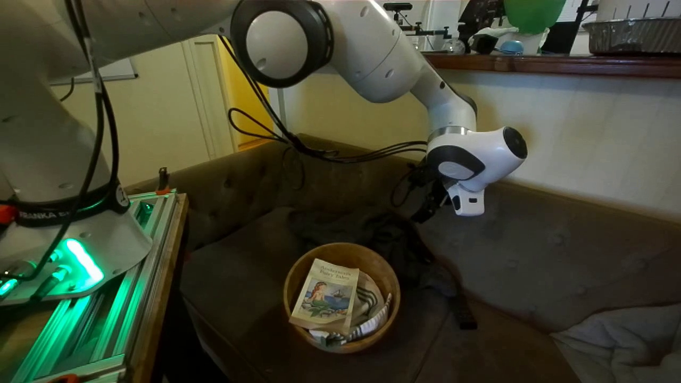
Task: Unfold the blanket
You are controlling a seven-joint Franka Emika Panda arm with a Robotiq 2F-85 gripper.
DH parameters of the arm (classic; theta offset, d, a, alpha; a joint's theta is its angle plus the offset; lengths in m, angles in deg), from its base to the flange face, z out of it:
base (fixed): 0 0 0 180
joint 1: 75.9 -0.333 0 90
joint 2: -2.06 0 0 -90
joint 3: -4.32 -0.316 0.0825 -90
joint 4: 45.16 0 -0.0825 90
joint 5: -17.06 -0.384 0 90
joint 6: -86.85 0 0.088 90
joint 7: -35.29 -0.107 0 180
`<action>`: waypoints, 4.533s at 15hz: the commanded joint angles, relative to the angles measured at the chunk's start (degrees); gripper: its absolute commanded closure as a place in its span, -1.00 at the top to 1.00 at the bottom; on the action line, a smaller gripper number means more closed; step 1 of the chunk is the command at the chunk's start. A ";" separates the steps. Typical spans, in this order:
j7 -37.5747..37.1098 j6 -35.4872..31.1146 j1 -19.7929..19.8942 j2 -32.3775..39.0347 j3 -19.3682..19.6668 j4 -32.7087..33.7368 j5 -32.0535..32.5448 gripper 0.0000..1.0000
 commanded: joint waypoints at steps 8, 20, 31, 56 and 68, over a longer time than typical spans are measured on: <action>-18.04 -7.81 -2.34 7.81 0.06 7.42 -0.26 1.00; -26.41 -9.71 -3.02 11.21 2.33 9.23 3.10 1.00; -30.24 -19.94 -2.98 11.08 -0.37 6.82 0.68 1.00; -52.04 -30.02 -10.38 11.30 0.77 1.58 2.72 1.00; -54.74 -27.43 -10.15 11.03 1.12 1.89 3.96 -0.54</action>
